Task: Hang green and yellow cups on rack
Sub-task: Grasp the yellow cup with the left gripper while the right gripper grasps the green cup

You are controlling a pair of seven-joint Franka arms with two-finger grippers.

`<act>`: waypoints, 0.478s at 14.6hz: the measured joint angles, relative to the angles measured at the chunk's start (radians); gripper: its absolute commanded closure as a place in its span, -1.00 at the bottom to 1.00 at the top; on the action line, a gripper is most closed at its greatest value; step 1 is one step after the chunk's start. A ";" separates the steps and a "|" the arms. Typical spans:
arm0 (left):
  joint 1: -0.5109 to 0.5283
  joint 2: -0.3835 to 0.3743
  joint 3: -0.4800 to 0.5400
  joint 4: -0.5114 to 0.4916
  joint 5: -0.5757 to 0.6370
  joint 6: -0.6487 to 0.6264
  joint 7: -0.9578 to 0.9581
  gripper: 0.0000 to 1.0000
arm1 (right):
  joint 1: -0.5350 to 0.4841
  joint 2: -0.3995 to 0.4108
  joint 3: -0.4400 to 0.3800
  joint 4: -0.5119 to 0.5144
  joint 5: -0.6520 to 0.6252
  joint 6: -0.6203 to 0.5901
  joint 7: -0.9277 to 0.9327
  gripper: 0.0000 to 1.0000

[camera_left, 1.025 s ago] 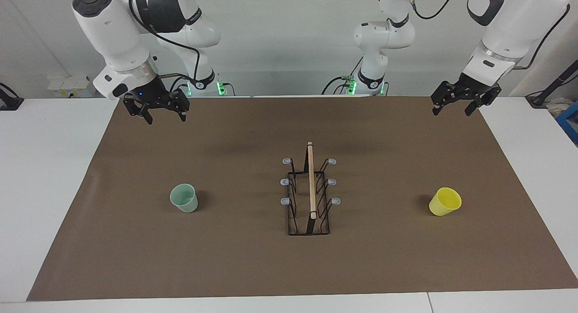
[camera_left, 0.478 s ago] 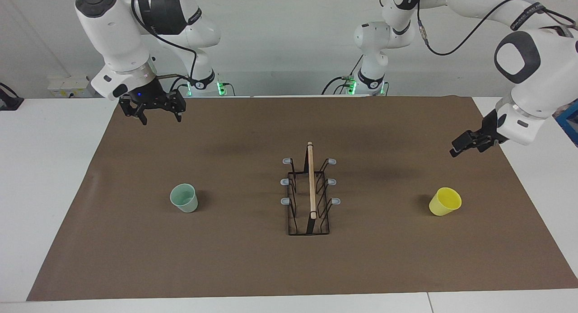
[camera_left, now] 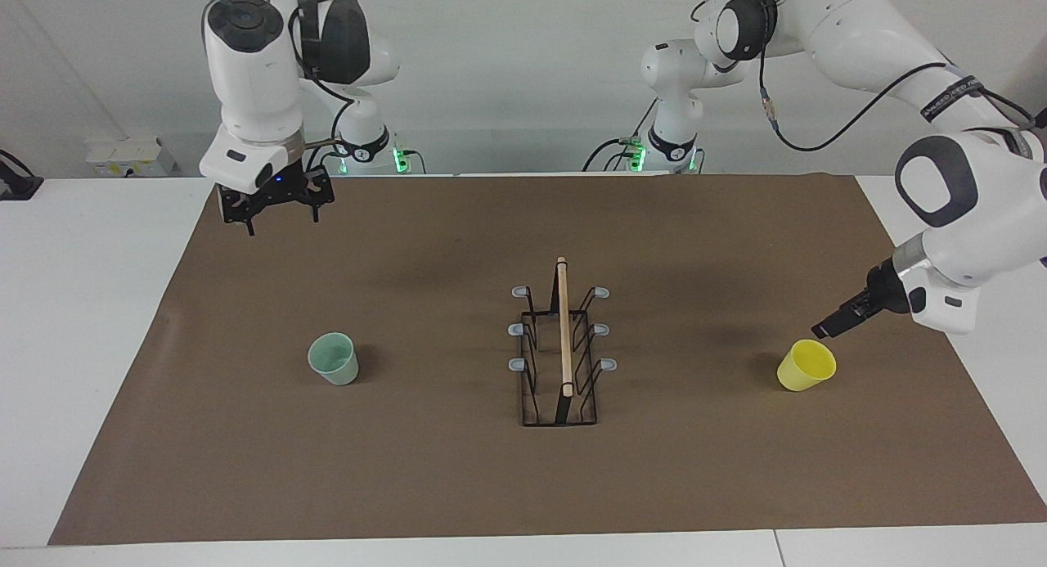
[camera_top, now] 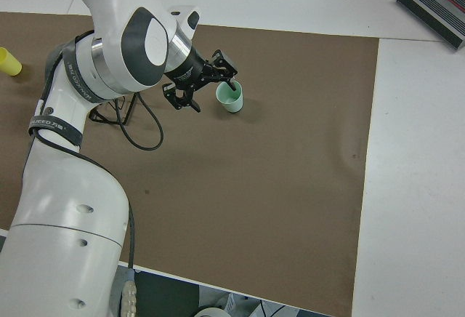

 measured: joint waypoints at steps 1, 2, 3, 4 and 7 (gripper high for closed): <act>0.004 0.024 0.004 0.008 -0.002 0.014 -0.026 -0.99 | 0.000 0.003 0.000 -0.010 -0.030 0.002 -0.046 -1.00; 0.012 0.048 0.008 0.018 -0.005 0.032 -0.048 -0.99 | 0.003 0.012 0.000 -0.017 -0.071 0.004 -0.085 -1.00; 0.022 0.073 0.008 0.030 -0.012 0.056 -0.070 -0.98 | 0.017 0.033 0.001 -0.020 -0.119 0.008 -0.119 -1.00; 0.033 0.096 0.010 0.039 -0.023 0.076 -0.084 -0.98 | 0.041 0.063 0.002 -0.020 -0.167 0.012 -0.136 -1.00; 0.063 0.171 0.010 0.067 -0.035 0.126 -0.127 -0.98 | 0.112 0.173 0.006 -0.020 -0.296 0.034 -0.138 -1.00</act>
